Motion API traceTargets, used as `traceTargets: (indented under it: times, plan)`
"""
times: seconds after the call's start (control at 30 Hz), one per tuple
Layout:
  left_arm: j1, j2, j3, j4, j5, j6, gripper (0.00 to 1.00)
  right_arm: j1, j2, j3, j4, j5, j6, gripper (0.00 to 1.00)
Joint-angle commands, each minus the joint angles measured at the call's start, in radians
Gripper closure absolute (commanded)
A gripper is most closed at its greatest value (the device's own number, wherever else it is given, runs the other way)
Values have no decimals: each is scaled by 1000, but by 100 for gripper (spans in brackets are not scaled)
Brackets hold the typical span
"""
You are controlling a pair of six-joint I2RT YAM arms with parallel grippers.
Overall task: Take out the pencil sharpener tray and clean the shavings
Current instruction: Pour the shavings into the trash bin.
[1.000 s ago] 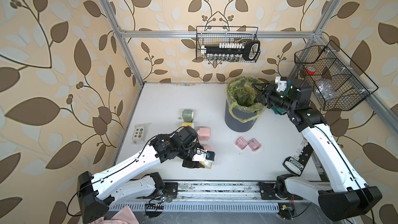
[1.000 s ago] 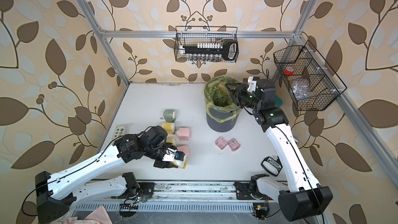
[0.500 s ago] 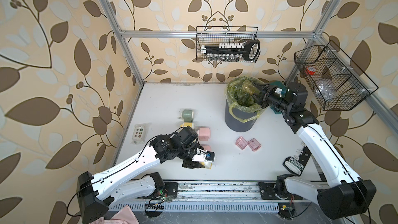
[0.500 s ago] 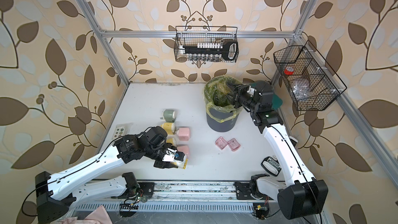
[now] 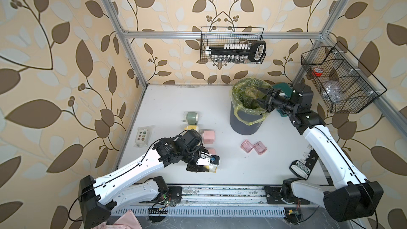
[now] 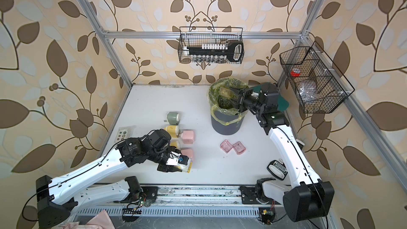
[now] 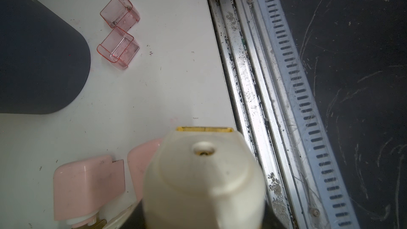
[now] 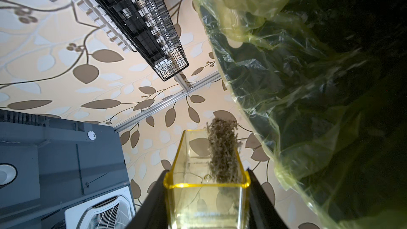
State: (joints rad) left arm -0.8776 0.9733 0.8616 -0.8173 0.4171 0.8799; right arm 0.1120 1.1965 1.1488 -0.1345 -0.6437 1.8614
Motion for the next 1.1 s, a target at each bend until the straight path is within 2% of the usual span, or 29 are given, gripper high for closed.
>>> traceTargets:
  times: [0.0,0.1,0.23,0.3,0.33,0.43,0.47,0.5,0.53,0.57,0.67,0.7,0.73,0.77,0.8,0.9,0.93,0.97,1.0,1.03,1.07]
  plan:
    - [-4,-3,29,13,20,10,100,-22,7,24,2,-46,37,100]
    - [-4,8,43,5,25,8,100,-44,20,-14,95,-128,136,100]
    - [-4,1,30,12,20,16,100,-69,-32,-3,-13,-49,84,100]
    - [-4,8,41,5,21,15,100,-84,-15,-18,52,-138,153,100]
    - [-4,11,49,-3,25,9,100,-74,-25,-2,76,-139,154,100]
    - [-4,10,35,11,27,12,100,-86,-42,63,-77,-72,48,100]
    - [-4,12,35,16,25,13,100,-103,-29,55,-79,-84,48,100]
    - [-4,18,42,15,27,12,100,-117,-3,32,-64,-149,87,100]
    - [-4,27,55,6,33,7,100,-114,5,5,33,-199,146,100]
    - [-4,31,65,-3,38,3,100,-99,-6,3,80,-198,161,100]
    - [-4,21,42,17,36,10,100,-85,-49,51,-62,-86,47,100]
    - [-4,21,39,24,34,14,100,-109,-24,38,-54,-104,47,100]
    - [-4,26,44,25,35,16,100,-130,14,16,-38,-191,85,100]
    - [-4,33,59,15,40,14,100,-131,31,-9,52,-245,147,100]
    - [-4,41,77,-1,47,6,100,-117,19,-21,162,-246,185,100]
    - [-4,33,57,10,42,9,100,-114,-33,32,-35,-123,30,100]
    - [-4,31,46,18,37,13,100,-139,-8,12,-38,-156,42,100]
    - [-4,35,52,13,35,14,100,-150,14,-21,40,-254,121,100]
    - [-4,41,64,-2,37,10,100,-141,12,-45,184,-264,191,100]
    - [-4,47,77,-19,41,1,100,-125,-15,-26,164,-237,180,100]
    - [-4,44,74,-19,42,0,100,-111,-48,34,-17,-182,69,100]
